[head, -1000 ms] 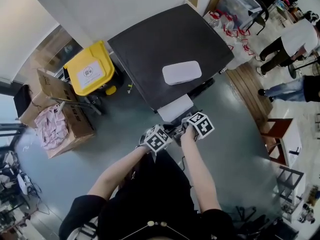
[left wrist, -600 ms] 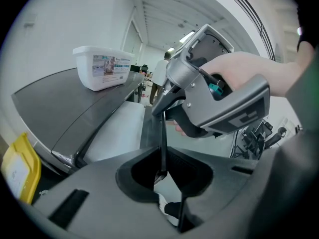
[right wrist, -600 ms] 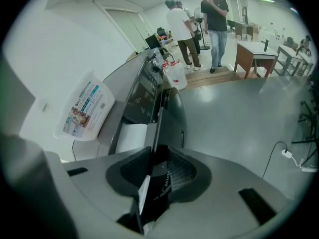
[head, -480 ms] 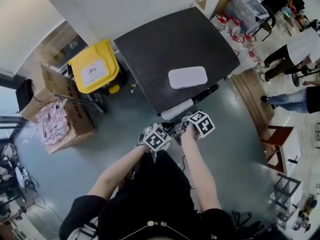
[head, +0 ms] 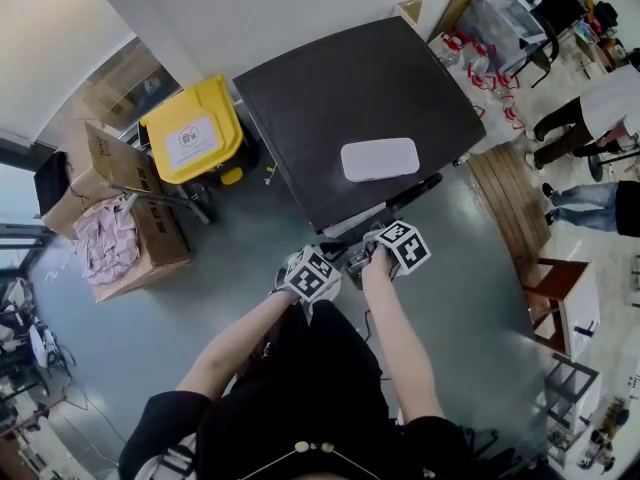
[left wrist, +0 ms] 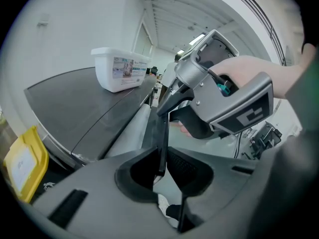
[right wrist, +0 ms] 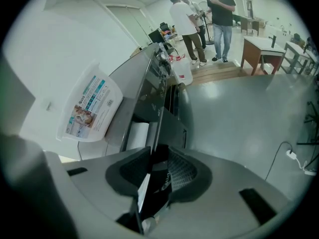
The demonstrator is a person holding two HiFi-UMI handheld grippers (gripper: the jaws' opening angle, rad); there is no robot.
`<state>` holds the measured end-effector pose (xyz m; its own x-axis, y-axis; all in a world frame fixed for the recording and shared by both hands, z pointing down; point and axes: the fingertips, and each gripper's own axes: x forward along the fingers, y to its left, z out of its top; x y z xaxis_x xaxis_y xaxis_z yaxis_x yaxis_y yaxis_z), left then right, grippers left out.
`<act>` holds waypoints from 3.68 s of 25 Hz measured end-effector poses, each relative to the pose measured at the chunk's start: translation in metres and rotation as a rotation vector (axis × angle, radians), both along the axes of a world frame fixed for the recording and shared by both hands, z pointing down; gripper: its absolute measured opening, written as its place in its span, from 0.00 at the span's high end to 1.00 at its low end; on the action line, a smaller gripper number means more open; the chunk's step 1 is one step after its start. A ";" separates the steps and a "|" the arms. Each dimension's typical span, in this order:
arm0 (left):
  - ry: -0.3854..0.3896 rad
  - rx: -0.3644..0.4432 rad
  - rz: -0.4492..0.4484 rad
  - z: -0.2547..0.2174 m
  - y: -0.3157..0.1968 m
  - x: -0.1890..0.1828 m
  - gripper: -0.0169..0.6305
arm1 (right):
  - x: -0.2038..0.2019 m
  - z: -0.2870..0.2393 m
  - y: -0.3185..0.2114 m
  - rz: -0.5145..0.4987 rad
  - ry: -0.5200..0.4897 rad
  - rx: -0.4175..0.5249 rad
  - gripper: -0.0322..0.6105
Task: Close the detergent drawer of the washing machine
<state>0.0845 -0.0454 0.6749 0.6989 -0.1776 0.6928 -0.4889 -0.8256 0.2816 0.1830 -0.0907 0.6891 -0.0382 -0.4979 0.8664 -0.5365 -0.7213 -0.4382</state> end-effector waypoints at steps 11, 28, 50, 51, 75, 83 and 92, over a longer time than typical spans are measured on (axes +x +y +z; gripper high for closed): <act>-0.019 0.033 -0.122 0.000 -0.019 -0.009 0.87 | -0.010 -0.002 -0.014 -0.067 -0.047 0.033 0.77; -0.200 0.204 -0.154 -0.008 -0.026 -0.026 0.85 | -0.022 -0.002 -0.025 -0.110 -0.144 0.069 0.76; -0.455 0.552 0.017 -0.015 -0.051 -0.040 0.60 | -0.030 -0.011 -0.036 -0.075 -0.271 0.152 0.83; -0.457 0.547 0.004 -0.014 -0.051 -0.040 0.60 | -0.030 -0.012 -0.036 -0.079 -0.265 0.155 0.83; -0.507 0.601 -0.163 -0.020 -0.062 -0.037 0.69 | -0.047 -0.019 -0.045 -0.035 -0.253 0.186 0.79; -0.485 0.620 -0.209 -0.021 -0.064 -0.039 0.71 | -0.050 -0.021 -0.048 -0.050 -0.294 0.227 0.81; 0.021 0.415 -0.247 -0.068 -0.065 -0.027 0.75 | -0.059 -0.076 -0.036 -0.233 -0.313 0.566 0.91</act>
<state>0.0575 -0.1103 0.6065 0.6139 -0.5987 0.5144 -0.6825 -0.7300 -0.0350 0.1240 -0.1271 0.6129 -0.4055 -0.8191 0.4058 -0.4364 -0.2166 -0.8733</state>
